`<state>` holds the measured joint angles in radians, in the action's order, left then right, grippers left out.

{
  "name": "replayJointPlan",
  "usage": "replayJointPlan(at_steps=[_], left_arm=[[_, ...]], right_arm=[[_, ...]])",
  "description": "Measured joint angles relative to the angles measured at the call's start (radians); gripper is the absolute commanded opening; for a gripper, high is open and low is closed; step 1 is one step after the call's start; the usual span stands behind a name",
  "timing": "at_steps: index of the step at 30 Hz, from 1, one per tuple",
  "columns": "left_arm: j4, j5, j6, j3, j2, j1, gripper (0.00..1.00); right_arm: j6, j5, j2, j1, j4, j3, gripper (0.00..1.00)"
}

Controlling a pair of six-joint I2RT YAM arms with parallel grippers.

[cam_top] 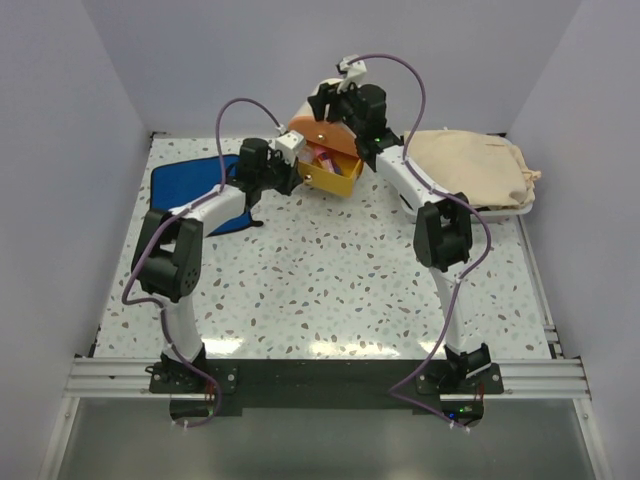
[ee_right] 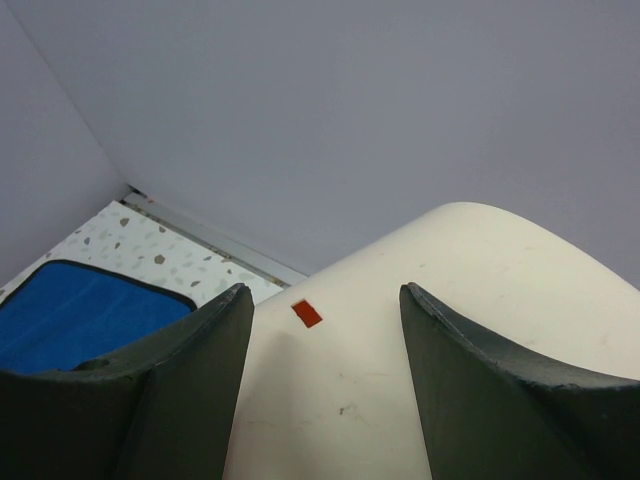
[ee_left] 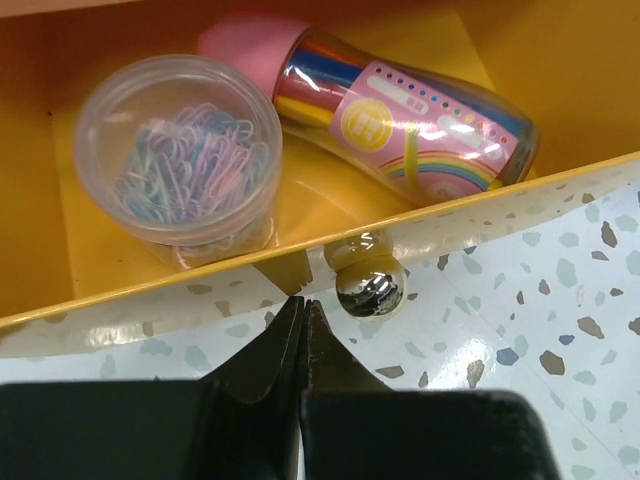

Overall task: Sort the stationery into containers
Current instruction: Close the drawer in the storage box.

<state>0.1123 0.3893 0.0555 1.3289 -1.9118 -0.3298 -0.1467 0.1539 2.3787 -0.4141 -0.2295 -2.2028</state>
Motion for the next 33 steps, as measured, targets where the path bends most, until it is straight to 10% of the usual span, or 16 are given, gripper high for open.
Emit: replayJointPlan(at_steps=[33], left_arm=[[0.163, -0.09, -0.077, 0.066, -0.094, -0.047, 0.0]], right_arm=[[-0.004, 0.007, -0.021, 0.001, -0.018, 0.041, 0.64]])
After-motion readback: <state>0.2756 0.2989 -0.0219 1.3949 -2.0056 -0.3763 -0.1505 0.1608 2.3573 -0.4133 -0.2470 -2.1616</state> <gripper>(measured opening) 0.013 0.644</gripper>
